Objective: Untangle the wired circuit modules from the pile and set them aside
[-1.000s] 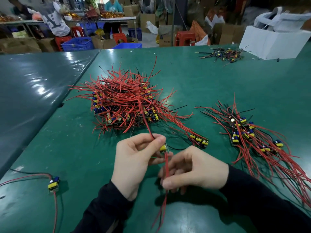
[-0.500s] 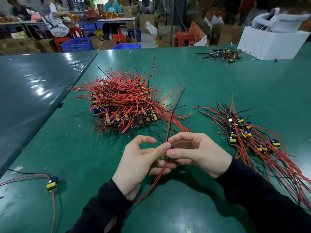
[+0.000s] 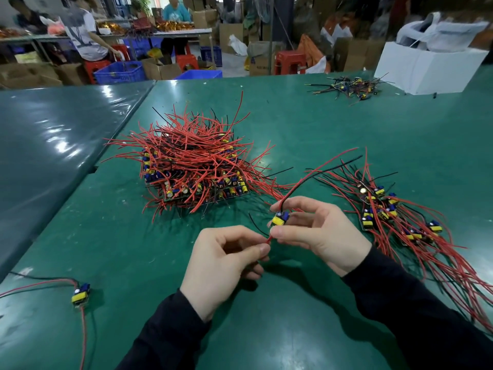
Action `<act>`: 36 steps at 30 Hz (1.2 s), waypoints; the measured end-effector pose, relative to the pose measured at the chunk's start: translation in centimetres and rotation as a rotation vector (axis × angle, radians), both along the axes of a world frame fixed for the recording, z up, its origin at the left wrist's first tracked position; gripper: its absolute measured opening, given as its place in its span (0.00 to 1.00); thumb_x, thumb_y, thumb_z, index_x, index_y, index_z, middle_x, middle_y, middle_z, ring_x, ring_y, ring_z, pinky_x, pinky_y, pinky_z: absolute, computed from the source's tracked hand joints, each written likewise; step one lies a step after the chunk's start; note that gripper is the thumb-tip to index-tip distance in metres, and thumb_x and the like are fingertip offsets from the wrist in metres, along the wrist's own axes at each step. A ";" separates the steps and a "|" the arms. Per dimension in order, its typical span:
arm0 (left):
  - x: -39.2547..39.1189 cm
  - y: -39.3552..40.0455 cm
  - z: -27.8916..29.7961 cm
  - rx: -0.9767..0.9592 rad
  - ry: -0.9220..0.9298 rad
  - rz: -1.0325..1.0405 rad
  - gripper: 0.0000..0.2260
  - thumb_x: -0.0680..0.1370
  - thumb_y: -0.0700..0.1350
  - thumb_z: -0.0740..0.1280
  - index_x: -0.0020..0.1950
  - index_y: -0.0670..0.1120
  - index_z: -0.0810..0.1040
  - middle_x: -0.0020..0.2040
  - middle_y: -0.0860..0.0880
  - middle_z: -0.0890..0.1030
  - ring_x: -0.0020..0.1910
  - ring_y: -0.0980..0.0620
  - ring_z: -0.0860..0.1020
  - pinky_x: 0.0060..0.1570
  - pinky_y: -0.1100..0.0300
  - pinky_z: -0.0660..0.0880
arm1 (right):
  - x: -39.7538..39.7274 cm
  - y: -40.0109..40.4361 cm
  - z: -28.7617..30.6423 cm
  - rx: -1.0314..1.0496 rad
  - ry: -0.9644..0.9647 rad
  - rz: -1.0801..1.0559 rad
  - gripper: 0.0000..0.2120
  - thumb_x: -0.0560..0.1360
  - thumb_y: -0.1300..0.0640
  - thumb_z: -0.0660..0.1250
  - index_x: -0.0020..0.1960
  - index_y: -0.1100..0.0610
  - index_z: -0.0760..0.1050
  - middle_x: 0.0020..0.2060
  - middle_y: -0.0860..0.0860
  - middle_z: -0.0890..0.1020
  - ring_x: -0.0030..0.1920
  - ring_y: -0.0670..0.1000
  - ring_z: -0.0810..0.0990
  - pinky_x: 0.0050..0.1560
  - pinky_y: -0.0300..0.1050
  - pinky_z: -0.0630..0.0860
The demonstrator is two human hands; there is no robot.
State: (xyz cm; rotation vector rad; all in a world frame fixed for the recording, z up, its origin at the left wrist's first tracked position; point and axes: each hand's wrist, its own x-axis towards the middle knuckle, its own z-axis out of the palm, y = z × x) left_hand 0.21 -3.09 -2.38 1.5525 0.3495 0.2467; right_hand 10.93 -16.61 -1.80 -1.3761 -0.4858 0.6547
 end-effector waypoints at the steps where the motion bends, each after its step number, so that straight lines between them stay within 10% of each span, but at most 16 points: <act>1: 0.0 0.0 0.0 0.006 -0.001 -0.002 0.07 0.72 0.32 0.71 0.35 0.41 0.83 0.30 0.43 0.81 0.25 0.51 0.77 0.27 0.60 0.77 | -0.1 0.0 0.0 -0.014 -0.010 0.010 0.18 0.55 0.60 0.77 0.45 0.55 0.81 0.35 0.57 0.81 0.36 0.51 0.79 0.42 0.43 0.79; 7: 0.2 0.5 -0.3 -0.043 0.061 -0.002 0.08 0.73 0.31 0.69 0.36 0.40 0.82 0.30 0.42 0.82 0.27 0.50 0.81 0.28 0.64 0.78 | 0.2 0.1 0.3 0.114 -0.039 -0.195 0.16 0.65 0.76 0.70 0.46 0.59 0.77 0.27 0.52 0.79 0.30 0.51 0.81 0.33 0.41 0.80; 36: 0.9 1.0 -2.3 0.211 0.023 0.153 0.12 0.77 0.37 0.66 0.33 0.40 0.77 0.24 0.44 0.77 0.20 0.50 0.73 0.20 0.66 0.67 | -0.8 -0.1 1.7 0.386 -0.253 -0.441 0.14 0.64 0.71 0.72 0.46 0.58 0.77 0.32 0.49 0.81 0.31 0.50 0.81 0.31 0.38 0.78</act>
